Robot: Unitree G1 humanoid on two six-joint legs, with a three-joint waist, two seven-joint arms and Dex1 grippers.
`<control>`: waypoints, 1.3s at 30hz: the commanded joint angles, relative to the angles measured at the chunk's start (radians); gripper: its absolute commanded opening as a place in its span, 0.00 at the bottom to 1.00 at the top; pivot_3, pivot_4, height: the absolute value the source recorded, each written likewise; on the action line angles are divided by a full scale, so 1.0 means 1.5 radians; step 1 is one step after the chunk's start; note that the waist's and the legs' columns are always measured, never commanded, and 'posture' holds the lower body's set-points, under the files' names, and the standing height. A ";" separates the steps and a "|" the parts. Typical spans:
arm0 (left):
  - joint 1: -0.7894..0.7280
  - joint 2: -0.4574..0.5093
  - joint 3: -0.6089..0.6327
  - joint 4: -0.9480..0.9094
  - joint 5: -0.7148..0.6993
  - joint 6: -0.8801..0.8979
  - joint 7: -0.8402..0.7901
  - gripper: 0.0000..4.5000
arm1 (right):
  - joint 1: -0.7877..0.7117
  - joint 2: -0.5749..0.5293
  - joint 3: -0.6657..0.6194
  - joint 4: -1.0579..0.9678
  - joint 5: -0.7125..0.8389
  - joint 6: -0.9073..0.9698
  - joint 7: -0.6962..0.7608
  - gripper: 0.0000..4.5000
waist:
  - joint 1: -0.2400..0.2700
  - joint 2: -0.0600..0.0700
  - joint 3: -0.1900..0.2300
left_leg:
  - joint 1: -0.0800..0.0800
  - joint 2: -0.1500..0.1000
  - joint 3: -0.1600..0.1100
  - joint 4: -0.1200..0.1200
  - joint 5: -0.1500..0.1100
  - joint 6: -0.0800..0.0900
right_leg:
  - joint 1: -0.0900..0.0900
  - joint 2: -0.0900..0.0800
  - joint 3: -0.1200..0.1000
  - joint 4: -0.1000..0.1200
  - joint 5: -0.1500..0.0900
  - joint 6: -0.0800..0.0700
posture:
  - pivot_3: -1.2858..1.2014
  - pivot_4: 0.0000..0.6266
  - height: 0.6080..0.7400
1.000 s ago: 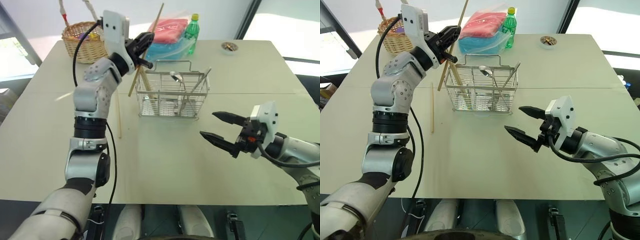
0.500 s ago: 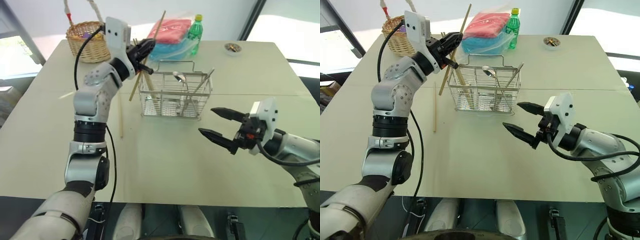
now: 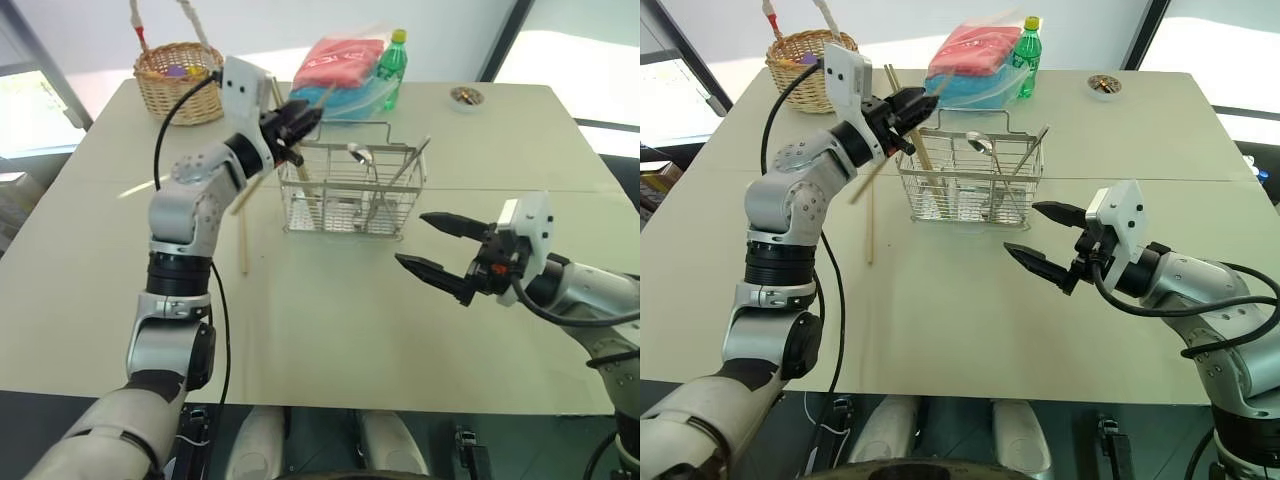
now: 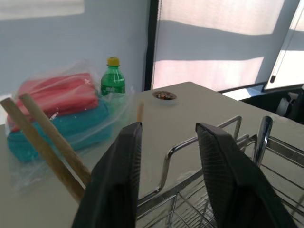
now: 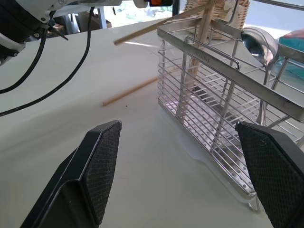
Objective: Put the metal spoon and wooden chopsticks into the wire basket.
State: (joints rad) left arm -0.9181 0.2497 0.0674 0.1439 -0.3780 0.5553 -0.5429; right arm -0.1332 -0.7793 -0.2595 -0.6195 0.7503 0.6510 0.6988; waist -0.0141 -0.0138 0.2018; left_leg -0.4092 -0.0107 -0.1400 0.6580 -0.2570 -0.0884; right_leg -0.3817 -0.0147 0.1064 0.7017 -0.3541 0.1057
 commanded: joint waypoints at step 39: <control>-0.058 0.344 -0.077 0.307 0.104 -0.163 -0.382 0.99 | 0.023 -0.013 -0.026 -0.008 0.012 0.006 0.006 0.89 | -0.004 0.000 0.000 | 0.000 0.000 0.000 0.000 0.000 0.000 | 0.000 0.001 0.000 0.000 0.001 0.000 | 0.52 0.24 1.00</control>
State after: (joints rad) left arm -0.9676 0.7465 -0.0482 0.5758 -0.2514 0.3676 -1.1062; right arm -0.0993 -0.7935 -0.2722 -0.5962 0.7588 0.6713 0.7104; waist -0.0202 -0.0135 0.2019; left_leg -0.4087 -0.0107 -0.1399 0.6582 -0.2571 -0.0882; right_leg -0.3816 -0.0128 0.1064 0.7015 -0.3532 0.1050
